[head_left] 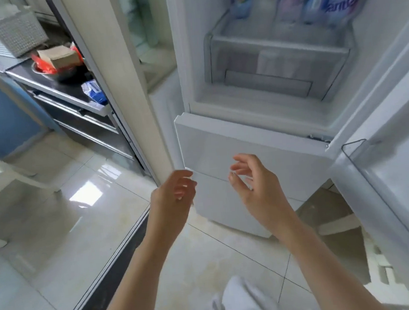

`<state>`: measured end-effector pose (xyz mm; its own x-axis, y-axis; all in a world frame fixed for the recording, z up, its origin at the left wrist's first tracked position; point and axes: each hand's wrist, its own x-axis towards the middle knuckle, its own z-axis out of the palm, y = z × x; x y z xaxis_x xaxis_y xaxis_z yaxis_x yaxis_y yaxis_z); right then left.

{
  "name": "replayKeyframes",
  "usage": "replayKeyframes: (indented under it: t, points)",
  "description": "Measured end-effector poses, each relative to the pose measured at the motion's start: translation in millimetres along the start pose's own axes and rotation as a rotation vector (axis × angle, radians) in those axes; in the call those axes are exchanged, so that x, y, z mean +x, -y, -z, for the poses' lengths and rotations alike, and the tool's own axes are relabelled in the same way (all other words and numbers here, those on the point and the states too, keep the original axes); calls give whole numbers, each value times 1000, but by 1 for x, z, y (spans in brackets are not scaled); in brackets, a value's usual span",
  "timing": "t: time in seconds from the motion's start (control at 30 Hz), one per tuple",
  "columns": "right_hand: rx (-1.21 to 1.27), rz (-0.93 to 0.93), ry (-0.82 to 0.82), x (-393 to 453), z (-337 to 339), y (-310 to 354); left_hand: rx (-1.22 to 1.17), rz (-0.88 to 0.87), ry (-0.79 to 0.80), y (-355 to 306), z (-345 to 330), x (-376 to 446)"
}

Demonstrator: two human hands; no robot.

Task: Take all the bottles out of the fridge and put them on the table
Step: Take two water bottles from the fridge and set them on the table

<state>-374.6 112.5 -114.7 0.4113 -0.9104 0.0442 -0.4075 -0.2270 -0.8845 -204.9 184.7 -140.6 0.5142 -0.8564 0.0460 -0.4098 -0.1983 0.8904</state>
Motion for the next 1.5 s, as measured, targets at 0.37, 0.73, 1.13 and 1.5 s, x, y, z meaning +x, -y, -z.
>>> replayKeyframes:
  t: [0.37,0.73,1.13,1.5]
  points:
    - [27,35,-366,171,57,19,-88,-240,4,-75,-55,192]
    - [18,29,-688,357,142,34,-162,-303,-99,-170,-127,370]
    - [-58,38,-875,456,182,14,-319,-328,-173,-205,-182,487]
    - [-261,-47,-1123,495,169,8,-431,-358,-145,-203,-212,544]
